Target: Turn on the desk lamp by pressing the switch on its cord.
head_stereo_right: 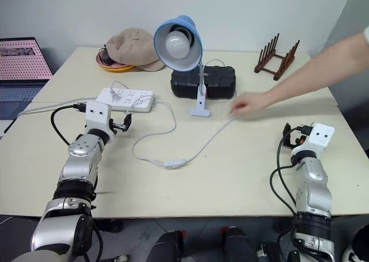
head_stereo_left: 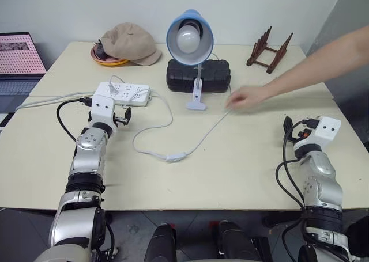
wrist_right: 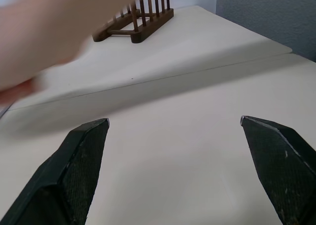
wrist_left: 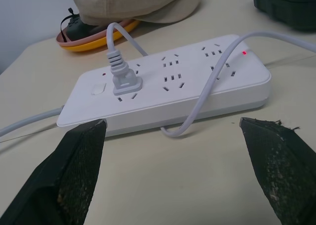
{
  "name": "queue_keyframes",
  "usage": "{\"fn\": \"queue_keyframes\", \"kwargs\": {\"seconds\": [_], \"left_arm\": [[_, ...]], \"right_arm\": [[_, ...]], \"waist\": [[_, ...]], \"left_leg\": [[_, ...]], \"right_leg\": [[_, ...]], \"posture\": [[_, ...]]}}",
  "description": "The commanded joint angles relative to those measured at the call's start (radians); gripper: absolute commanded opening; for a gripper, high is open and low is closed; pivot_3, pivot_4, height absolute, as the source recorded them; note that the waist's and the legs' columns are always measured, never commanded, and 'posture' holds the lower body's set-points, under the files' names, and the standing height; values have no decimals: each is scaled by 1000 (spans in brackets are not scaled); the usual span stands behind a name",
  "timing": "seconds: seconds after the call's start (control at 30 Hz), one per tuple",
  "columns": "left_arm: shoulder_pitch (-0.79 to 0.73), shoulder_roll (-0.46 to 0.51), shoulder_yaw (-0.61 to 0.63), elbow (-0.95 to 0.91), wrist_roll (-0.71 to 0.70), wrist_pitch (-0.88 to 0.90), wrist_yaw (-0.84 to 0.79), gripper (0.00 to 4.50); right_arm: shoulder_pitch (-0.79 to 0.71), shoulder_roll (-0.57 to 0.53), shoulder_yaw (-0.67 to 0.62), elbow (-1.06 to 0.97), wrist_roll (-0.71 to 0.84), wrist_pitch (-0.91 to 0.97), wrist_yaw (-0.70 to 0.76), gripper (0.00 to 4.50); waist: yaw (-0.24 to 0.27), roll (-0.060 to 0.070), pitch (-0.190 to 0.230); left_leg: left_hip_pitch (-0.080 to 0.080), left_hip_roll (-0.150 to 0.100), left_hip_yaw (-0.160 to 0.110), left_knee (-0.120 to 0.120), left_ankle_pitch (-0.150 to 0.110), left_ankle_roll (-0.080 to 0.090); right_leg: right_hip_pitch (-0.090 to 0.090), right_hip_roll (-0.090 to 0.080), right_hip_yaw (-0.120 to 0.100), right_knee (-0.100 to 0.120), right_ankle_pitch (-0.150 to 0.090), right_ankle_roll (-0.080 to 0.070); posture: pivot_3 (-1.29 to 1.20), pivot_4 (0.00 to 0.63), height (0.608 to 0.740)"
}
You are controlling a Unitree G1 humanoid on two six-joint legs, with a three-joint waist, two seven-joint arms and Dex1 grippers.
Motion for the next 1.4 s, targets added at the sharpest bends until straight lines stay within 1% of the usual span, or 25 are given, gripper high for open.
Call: {"fn": "queue_keyframes", "kwargs": {"seconds": [0.03, 0.17, 0.23, 0.27, 0.3, 0.33, 0.37, 0.4, 0.43, 0.5, 0.53, 0.6, 0.63, 0.73, 0.77, 0.8, 0.87, 1.0, 1.07, 1.13, 1.27, 1.33, 1.4], "left_arm": [[6, 14, 22, -55, -21, 6, -16, 4500], [18, 28, 24, -69, -17, -16, -15, 4500], [21, 36, 19, -78, -20, 4, -35, 4500], [28, 43, 12, -94, -24, 8, -64, 4500], [45, 60, -3, -130, -37, 13, -132, 4500], [64, 85, -19, -185, -70, 42, -233, 4500], [77, 101, -30, -223, -92, 65, -304, 4500], [97, 158, -55, -307, -134, 115, -442, 4500], [111, 197, -70, -364, -161, 152, -532, 4500], [127, 253, -87, -453, -207, 219, -640, 4500], [131, 267, -87, -482, -224, 247, -665, 4500], [204, 373, -87, -645, -298, 366, -797, 4500], [234, 409, -85, -700, -322, 405, -836, 4500], [300, 476, -62, -821, -385, 484, -895, 4500], [341, 512, -49, -886, -416, 516, -931, 4500], [385, 546, -42, -944, -414, 517, -956, 4500], [429, 571, -37, -993, -398, 516, -945, 4500], [479, 563, -14, -1032, -395, 532, -905, 4500], [494, 563, -3, -1049, -403, 540, -897, 4500], [497, 562, 2, -1054, -402, 542, -889, 4500], [497, 564, 17, -1057, -414, 556, -883, 4500], [493, 559, 27, -1061, -426, 568, -879, 4500], [486, 553, 36, -1068, -447, 589, -873, 4500]], "right_arm": [[-17, -17, 3, -36, 0, -8, 11, 4464], [-11, -16, 23, -43, -7, -6, 17, 4464], [-10, -31, 45, -43, -13, -4, 41, 4464], [-10, -44, 66, -49, -11, 2, 78, 4464], [-14, -67, 107, -70, 10, 22, 163, 4464], [-20, -111, 178, -103, 28, 48, 291, 4464], [-26, -144, 227, -123, 40, 67, 382, 4464], [-47, -200, 314, -166, 77, 119, 541, 4464], [-63, -239, 369, -193, 104, 154, 643, 4464], [-95, -288, 437, -203, 119, 179, 765, 4464], [-108, -300, 455, -196, 111, 176, 792, 4464], [-172, -294, 562, -179, 107, 198, 909, 4464], [-191, -286, 592, -173, 109, 208, 943, 4464], [-236, -253, 649, -135, 95, 205, 998, 4464], [-266, -224, 690, -90, 67, 179, 1021, 4464], [-303, -185, 732, -23, 33, 143, 1040, 4464], [-358, -125, 772, 104, -31, 58, 1047, 4464], [-408, -58, 778, 241, -81, -39, 1055, 4464], [-431, -37, 803, 308, -133, -117, 1062, 4464], [-445, -22, 815, 355, -169, -175, 1068, 4464], [-465, 19, 814, 421, -199, -233, 1075, 4464], [-479, 30, 826, 478, -248, -313, 1052, 4464], [-487, 45, 819, 523, -265, -360, 1045, 4464]], "waist": [[0, 0, 0], [0, 0, 0], [0, 0, 0], [0, 0, 0], [0, 0, 0], [-3, 0, 0], [-6, 1, 0], [-9, 1, 0], [-16, 1, 1], [-20, 1, 1], [-21, 1, 1], [-22, 0, 1], [-28, -1, 2], [-28, 0, 2], [-27, -1, 2], [-29, -2, 3], [-36, -2, 3], [-18, -1, 4], [-16, -1, 4], [-16, -1, 4], [-19, -1, 4], [-21, -1, 4], [-21, -1, 4]], "left_leg": [[0, 0, 0, 0, 0, 0], [0, 0, 0, 0, 0, 0], [0, 0, 0, 0, 0, 0], [0, 0, 0, 0, 0, 0], [0, 0, 0, 0, 0, 0], [0, 0, 0, 0, 0, 0], [0, 0, 0, 0, 0, 0], [0, 0, 1, 0, 0, 0], [0, 0, 1, -1, 0, 0], [-1, 1, 0, -2, 0, 0], [0, 1, -1, -2, 0, 0], [0, 1, -2, -2, 0, 0], [0, 1, -2, -1, 0, 0], [0, 1, 0, -3, 0, 0], [-1, 1, 0, -3, 0, 0], [-1, 1, 0, -3, 0, 0], [-1, 2, 0, -3, 0, 0], [-1, 2, -1, -2, 0, 0], [-1, 2, -1, -2, 0, 0], [-2, 2, 0, -2, 0, 0], [-1, 2, 0, -3, 0, 0], [-1, 2, 0, -3, 0, 0], [-1, 2, 0, -3, 0, 0]], "right_leg": [[0, 0, 0, 0, 0, 0], [0, 0, 0, 0, 0, 0], [0, 0, 0, 0, 0, 0], [0, 0, 0, 0, 0, 0], [0, 0, 0, 0, 0, 0], [0, 0, 0, 0, 0, 0], [0, 0, 1, 0, 0, 0], [-1, 0, 1, 0, 0, 0], [-1, 0, 1, 0, 0, -1], [-2, 0, 0, 0, -1, -1], [-2, 1, -1, 1, -2, -3], [-1, 1, -2, 1, -2, -4], [-1, 1, -2, 1, -3, -5], [-2, 0, -1, -1, -4, -6], [-2, 0, -1, -1, -4, -6], [-3, 0, -1, 0, -4, -7], [-4, 1, -1, 0, -5, -9], [-4, 1, -2, 1, -6, -9], [-4, 0, -2, 0, -6, -9], [-4, 0, -1, 0, -6, -9], [-5, 1, -2, 1, -6, -9], [-5, 1, -2, 2, -6, -9], [-5, 1, -2, 1, -6, -9]], "posture": [[0, 150, 740], [0, 150, 740], [0, 150, 740], [0, 150, 740], [0, 150, 740], [0, 150, 740], [0, 150, 740], [0, 150, 740], [0, 150, 740], [0, 150, 740], [0, 150, 740], [0, 150, 740], [0, 150, 740], [0, 150, 740], [0, 150, 740], [0, 150, 740], [0, 150, 740], [0, 150, 740], [0, 150, 740], [0, 150, 740], [0, 150, 740], [0, 150, 740], [0, 150, 740]]}}
